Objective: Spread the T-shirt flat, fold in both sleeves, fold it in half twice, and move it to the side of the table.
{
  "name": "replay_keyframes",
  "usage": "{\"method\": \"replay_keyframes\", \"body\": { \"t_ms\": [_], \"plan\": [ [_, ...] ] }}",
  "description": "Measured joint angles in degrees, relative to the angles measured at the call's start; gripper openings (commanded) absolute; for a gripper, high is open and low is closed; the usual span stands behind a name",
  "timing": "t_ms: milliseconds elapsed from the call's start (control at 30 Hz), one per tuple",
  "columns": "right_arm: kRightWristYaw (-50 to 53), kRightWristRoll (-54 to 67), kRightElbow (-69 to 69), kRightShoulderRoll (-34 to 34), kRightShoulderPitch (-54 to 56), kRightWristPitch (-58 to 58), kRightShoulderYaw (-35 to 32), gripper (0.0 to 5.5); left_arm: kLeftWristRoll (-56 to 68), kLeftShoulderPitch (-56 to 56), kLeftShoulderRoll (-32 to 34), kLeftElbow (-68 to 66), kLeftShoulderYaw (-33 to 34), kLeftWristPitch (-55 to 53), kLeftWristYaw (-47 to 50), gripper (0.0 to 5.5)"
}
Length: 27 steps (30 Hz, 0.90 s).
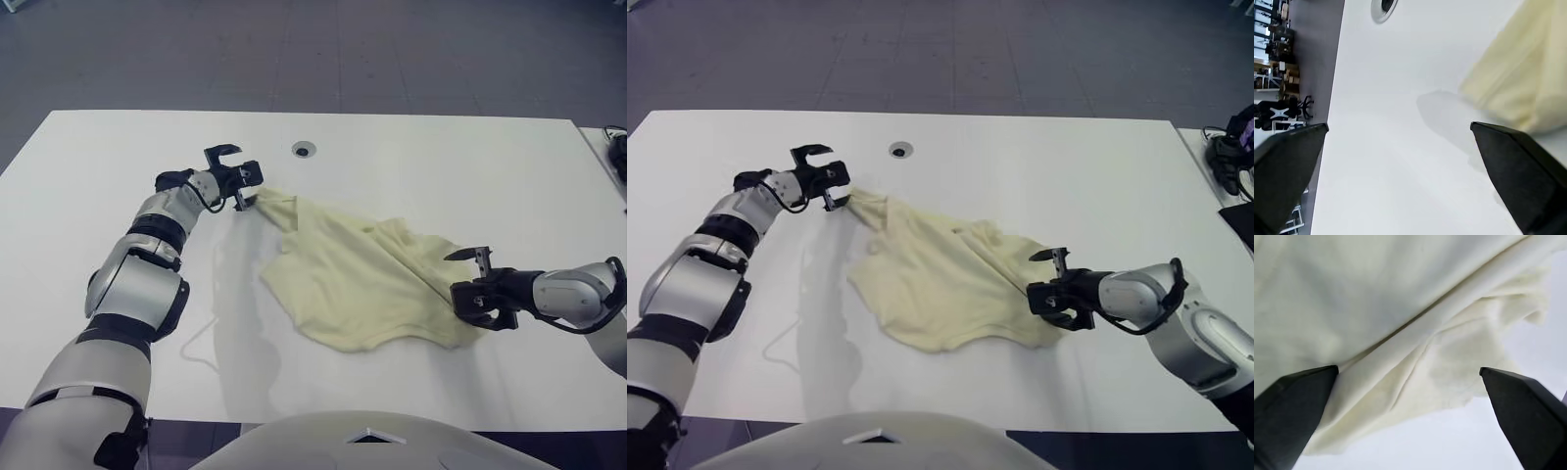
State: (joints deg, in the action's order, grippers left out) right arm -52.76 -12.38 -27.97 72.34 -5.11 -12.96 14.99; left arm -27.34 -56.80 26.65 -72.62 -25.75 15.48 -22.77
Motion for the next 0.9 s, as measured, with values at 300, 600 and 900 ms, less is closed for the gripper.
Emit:
{"method": "replay_keyframes", "body": {
  "t_ms": [300, 600, 900],
  "plan": [
    [-11.0, 21.8, -14.3, -4.1, 0.1, -14.5, -5.2, 5.38, -0.2, -1.0, -1.0, -1.9, 2.2, -0.8, 4.1, 5.4],
    [-3.5, 23.0, -2.5, -10.2, 14.7, -19.7, -9.2, 5.38, 19.9, 12.0, 1.3, 32.9, 11.6, 1.2, -15.3, 5.4],
    [7.5, 14.8, 8.4, -15.7, 14.8, -16.3, -6.8, 5.38, 34.4, 45.0, 13.8, 73.9, 12.6, -17.3, -30.0, 5.4]
  ]
}}
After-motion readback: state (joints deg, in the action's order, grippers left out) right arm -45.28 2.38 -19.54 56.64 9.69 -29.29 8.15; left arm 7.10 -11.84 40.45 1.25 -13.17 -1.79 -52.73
